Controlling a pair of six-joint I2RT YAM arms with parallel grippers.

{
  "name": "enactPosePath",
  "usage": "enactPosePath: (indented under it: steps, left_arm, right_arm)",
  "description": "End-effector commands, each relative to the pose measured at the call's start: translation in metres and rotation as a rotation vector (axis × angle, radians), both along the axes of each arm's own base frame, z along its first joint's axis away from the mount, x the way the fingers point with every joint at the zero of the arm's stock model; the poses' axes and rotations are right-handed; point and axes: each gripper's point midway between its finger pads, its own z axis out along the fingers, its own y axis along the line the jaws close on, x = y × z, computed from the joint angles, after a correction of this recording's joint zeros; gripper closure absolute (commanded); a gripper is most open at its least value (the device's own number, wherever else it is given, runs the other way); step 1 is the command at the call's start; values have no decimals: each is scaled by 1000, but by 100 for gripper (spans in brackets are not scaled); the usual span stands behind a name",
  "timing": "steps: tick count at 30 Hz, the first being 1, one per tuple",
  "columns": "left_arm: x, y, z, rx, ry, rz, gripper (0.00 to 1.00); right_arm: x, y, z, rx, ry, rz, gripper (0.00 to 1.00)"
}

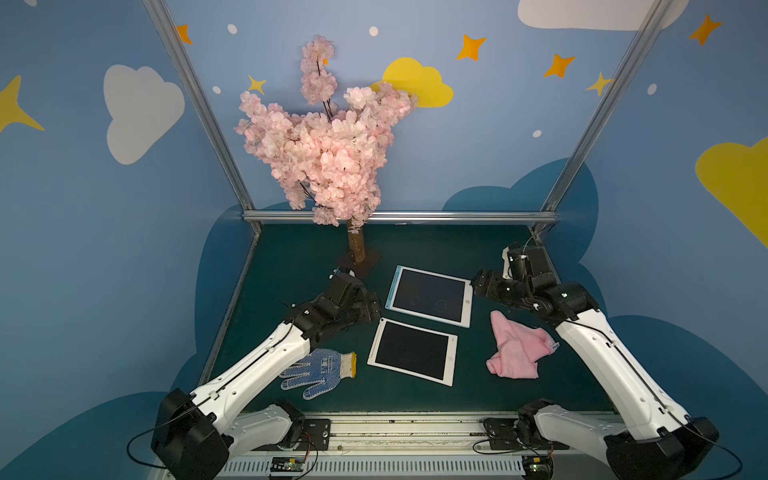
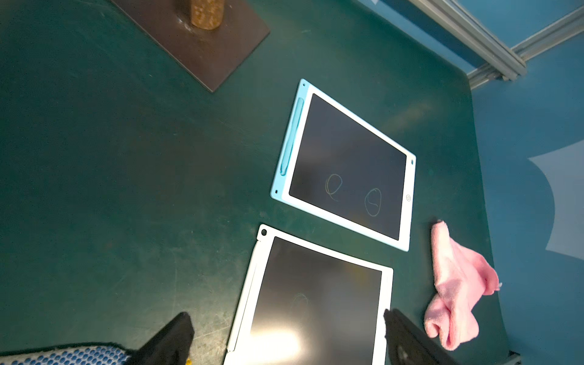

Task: Wipe the drawing tablet
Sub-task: Pick up the cleaning item at the center of the board.

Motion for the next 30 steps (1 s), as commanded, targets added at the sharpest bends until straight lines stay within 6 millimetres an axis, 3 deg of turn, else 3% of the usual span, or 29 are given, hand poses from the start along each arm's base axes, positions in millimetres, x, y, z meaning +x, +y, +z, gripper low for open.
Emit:
enactPosePath:
  steps: [1,10,18,30]
  left_arm:
    - [1,-15,-1,5,14,-60,4]
    - [10,-42,-10,-44,26,-113,6]
    - [13,-50,-12,-58,26,-133,6]
    - [9,-53,-11,-69,31,-156,7]
  right_arm:
    - [-25,-26,-37,48,159,-138,10]
    - [-50,-79,-103,163,374,-433,16]
    - [-80,-97,-153,187,555,-640,18]
    - [-113,-120,-186,130,782,-883,21]
